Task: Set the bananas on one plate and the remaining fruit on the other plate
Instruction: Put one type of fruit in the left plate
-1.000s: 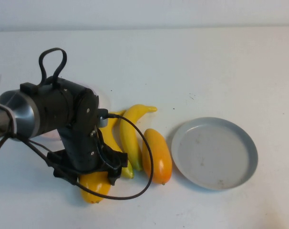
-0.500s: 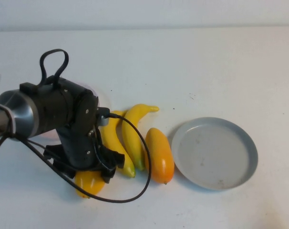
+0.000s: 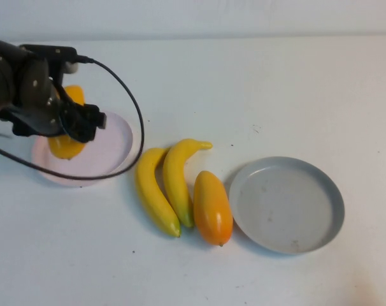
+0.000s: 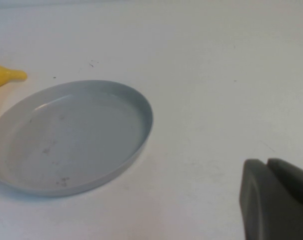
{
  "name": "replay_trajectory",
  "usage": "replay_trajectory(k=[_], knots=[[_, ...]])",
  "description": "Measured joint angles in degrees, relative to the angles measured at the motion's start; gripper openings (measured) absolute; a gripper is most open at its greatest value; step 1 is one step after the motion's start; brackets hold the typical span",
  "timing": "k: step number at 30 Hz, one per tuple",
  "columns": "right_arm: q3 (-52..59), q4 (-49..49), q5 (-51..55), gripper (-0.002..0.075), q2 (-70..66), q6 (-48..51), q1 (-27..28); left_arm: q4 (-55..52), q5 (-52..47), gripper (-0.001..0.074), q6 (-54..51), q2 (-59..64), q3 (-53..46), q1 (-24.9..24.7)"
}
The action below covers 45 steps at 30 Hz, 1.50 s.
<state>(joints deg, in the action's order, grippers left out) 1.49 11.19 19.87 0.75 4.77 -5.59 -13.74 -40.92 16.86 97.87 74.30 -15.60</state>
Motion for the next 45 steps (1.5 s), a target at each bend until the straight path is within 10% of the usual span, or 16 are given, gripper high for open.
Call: replay_trajectory(k=[14,30,45], knots=[[0.0,0.0,0.0,-0.0017,0.0,0.0,0.0,-1.07,-1.64,0.0567,-12.39,18.7,13.1,5.86],[0.0,0.0,0.0,-0.0017,0.0,0.0,0.0,-1.88,-4.18,0.0649,-12.65,12.61,13.51,4.51],[0.0,0.0,0.0,-0.0017,0.0,0.0,0.0,6.61,-20.18,0.0649,-4.82,3.1,13.73,-19.7]])
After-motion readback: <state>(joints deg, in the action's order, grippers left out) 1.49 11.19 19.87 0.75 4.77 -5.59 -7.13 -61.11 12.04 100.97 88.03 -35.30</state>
